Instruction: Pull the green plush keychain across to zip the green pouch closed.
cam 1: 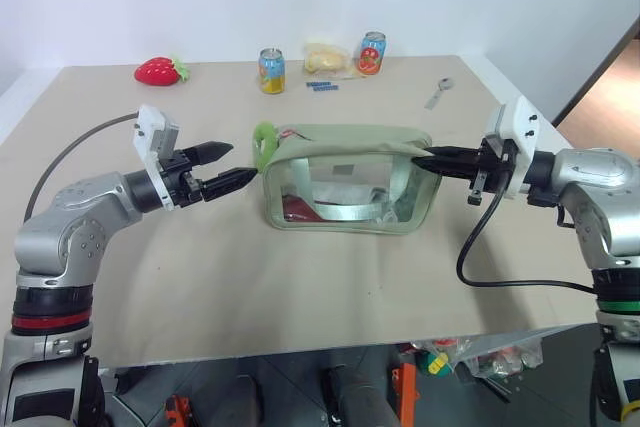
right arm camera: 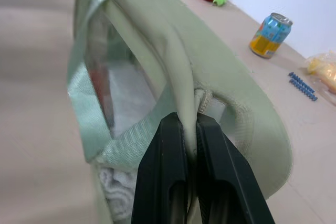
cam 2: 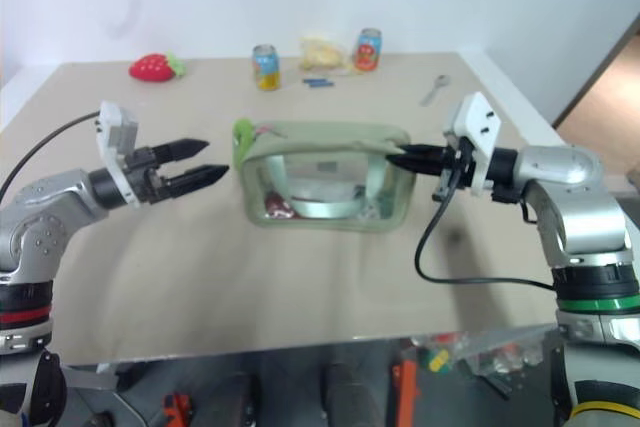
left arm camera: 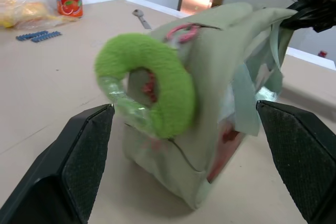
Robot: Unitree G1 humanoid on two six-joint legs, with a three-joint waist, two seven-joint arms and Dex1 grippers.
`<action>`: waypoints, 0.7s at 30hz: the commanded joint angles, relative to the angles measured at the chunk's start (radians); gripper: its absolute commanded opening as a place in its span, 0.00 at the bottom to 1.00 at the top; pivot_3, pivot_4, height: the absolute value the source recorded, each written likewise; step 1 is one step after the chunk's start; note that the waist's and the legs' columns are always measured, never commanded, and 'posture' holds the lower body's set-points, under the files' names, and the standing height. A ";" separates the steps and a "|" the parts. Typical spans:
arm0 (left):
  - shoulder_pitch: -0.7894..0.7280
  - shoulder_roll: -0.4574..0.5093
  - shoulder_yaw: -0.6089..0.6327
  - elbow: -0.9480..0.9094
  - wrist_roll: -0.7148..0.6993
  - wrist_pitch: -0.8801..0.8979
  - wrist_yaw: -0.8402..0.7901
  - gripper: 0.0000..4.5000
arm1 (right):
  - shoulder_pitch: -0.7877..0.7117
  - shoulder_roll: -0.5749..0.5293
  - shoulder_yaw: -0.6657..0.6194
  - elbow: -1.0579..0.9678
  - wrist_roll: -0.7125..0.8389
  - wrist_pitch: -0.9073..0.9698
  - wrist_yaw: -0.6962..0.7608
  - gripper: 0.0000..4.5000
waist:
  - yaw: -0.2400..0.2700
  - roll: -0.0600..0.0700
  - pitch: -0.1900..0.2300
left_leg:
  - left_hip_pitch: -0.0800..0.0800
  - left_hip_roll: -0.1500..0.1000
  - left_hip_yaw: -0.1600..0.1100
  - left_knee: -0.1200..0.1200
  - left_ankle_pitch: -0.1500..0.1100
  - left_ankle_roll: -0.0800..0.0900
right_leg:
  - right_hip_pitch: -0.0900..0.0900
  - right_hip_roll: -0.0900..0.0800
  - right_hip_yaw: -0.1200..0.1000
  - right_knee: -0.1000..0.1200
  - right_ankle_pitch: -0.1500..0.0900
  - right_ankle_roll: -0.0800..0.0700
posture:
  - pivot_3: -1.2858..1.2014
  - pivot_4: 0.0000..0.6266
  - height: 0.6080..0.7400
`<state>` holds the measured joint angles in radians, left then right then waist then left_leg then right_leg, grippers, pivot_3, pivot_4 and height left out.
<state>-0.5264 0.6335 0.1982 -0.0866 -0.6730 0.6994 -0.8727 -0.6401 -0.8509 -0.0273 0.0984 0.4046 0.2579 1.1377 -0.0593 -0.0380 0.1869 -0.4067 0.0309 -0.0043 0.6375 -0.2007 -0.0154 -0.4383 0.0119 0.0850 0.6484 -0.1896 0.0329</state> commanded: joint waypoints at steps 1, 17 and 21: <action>0.010 0.000 0.049 0.009 0.001 -0.010 0.050 1.00 | -0.027 0.022 0.012 0.034 -0.035 -0.074 0.031 0.00 | -0.002 0.000 0.000 | 0.000 0.000 0.000 0.000 0.000 0.000 | 0.000 0.000 0.000 0.000 0.000 0.000 | 0.52 0.24 1.00; -0.111 -0.158 0.063 0.218 -0.096 0.036 0.063 1.00 | -0.013 0.046 0.001 -0.003 -0.058 -0.105 0.032 0.00 | -0.014 0.000 0.000 | 0.001 0.000 0.000 0.001 0.003 -0.003 | 0.001 0.001 0.000 0.001 0.002 -0.001 | 0.52 0.24 1.00; -0.144 -0.192 0.058 0.269 -0.100 0.038 0.068 1.00 | -0.015 0.043 -0.001 -0.012 -0.059 -0.100 0.031 0.00 | -0.017 0.000 0.000 | 0.001 0.000 0.000 0.001 0.003 -0.003 | 0.001 0.001 0.000 0.001 0.003 0.002 | 0.52 0.24 1.00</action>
<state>-0.6459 0.4383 0.2420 0.1809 -0.7656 0.7466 -0.7958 -0.6464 -0.8066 -0.0244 0.1254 0.3475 0.1641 1.1610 -0.0759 -0.0380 0.1869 -0.4052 0.0311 -0.0047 0.6381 -0.1980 -0.0186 -0.4378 0.0128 0.0854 0.6495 -0.1862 0.0351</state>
